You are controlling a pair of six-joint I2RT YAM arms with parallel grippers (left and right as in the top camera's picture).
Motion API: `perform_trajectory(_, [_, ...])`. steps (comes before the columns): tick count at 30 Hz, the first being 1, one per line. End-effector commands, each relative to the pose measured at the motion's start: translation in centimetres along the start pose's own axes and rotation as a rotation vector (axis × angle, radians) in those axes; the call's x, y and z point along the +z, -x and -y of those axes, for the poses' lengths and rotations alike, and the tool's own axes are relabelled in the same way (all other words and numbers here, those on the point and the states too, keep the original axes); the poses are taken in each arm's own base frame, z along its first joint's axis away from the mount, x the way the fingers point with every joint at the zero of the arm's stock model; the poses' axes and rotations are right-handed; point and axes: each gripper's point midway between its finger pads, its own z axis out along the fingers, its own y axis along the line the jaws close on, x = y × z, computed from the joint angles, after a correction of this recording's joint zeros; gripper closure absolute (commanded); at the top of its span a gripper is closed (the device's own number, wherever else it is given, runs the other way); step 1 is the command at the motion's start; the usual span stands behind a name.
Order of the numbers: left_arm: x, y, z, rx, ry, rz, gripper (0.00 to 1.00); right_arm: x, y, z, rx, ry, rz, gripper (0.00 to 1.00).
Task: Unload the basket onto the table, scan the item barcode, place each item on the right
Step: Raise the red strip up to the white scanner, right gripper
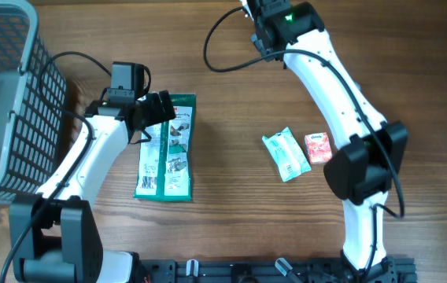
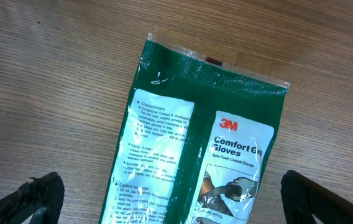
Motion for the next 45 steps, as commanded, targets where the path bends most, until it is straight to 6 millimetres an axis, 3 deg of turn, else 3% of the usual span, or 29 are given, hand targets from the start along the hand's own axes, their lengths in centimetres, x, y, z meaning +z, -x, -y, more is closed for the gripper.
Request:
perform_trajectory(1, [-0.3, 0.2, -0.1, 0.017, 0.008, 0.014, 0.00, 4.6, -1.3, 2.2, 0.004, -0.078, -0.061, 0.96])
perform_trajectory(7, [-0.3, 0.2, -0.1, 0.017, 0.008, 0.014, 0.00, 10.7, -3.8, 0.5, -0.006, -0.057, -0.146, 0.96])
perform_trajectory(12, [-0.3, 0.2, -0.1, 0.017, 0.008, 0.014, 0.00, 12.4, -3.6, -1.6, -0.061, 0.019, -0.122, 0.96])
perform_trajectory(22, [-0.3, 0.2, -0.1, 0.016, 0.008, 0.014, 0.00, 12.6, -3.2, -2.4, -0.145, 0.082, -0.090, 0.96])
perform_trajectory(30, [-0.3, 0.2, -0.1, 0.017, 0.008, 0.014, 0.00, 9.7, -1.5, -0.3, -0.120, 0.055, -0.031, 0.96])
perform_trajectory(34, [-0.3, 0.2, -0.1, 0.017, 0.008, 0.014, 0.00, 9.5, -2.5, -1.6, -0.197, 0.145, -0.045, 0.96])
perform_trajectory(37, [-0.3, 0.2, -0.1, 0.017, 0.008, 0.014, 0.00, 9.7, -2.8, 0.6, -0.106, 0.083, -0.061, 0.96])
perform_trajectory(45, [-0.3, 0.2, -0.1, 0.017, 0.008, 0.014, 0.00, 7.3, -1.1, 2.8, -0.068, 0.044, 0.013, 0.96])
